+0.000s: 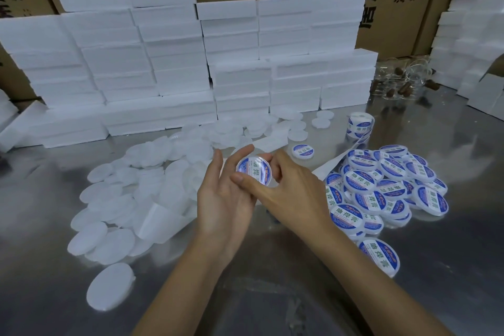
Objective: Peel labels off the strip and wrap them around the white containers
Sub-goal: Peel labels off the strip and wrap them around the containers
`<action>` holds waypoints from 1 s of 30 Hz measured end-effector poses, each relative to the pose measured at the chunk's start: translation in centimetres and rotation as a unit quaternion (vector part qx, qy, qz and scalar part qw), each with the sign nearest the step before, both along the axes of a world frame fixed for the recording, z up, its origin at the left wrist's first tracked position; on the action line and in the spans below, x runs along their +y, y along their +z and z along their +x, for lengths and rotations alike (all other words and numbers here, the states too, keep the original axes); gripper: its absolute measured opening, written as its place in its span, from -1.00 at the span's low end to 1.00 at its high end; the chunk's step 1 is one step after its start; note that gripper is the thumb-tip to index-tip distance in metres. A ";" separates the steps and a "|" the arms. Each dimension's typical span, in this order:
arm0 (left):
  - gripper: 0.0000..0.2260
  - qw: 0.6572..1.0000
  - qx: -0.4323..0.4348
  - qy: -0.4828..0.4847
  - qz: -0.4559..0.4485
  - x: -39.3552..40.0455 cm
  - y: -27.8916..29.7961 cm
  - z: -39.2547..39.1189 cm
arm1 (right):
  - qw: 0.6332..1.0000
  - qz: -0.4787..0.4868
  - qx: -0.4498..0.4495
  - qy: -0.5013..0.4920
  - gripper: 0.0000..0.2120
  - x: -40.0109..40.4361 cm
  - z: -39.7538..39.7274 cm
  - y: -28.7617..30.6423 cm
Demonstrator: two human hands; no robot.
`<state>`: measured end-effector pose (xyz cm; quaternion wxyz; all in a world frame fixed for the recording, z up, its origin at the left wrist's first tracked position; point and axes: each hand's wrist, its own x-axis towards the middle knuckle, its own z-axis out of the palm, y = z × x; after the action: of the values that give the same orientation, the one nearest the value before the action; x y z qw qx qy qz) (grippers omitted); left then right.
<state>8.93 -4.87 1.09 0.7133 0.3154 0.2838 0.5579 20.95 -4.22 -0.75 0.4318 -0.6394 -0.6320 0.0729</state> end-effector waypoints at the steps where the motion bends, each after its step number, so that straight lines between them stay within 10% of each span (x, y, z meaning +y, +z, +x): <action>1: -0.45 1.000 -0.009 -0.006 -0.003 -0.1 0.0 0.1 | 1.000 0.009 -0.006 -0.005 -0.38 0.0 0.1 -0.1; 20: -0.65 0.998 -0.048 -0.027 0.021 0.5 -0.7 0.6 | 1.000 0.006 -0.006 0.026 -0.47 0.9 0.6 -1.3; 26: -0.68 0.959 0.241 0.047 0.143 0.8 -1.2 0.0 | 0.999 0.026 0.016 0.045 -0.61 1.5 1.4 -1.4; 30: -0.65 0.950 0.264 0.055 0.155 0.9 -0.8 -0.9 | 0.996 0.013 0.031 0.086 -0.57 1.5 2.1 -1.2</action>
<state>7.99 -3.96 0.29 0.5234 0.5418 0.3890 0.5302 23.01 -2.74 -1.94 0.4516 -0.5745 -0.6717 0.1217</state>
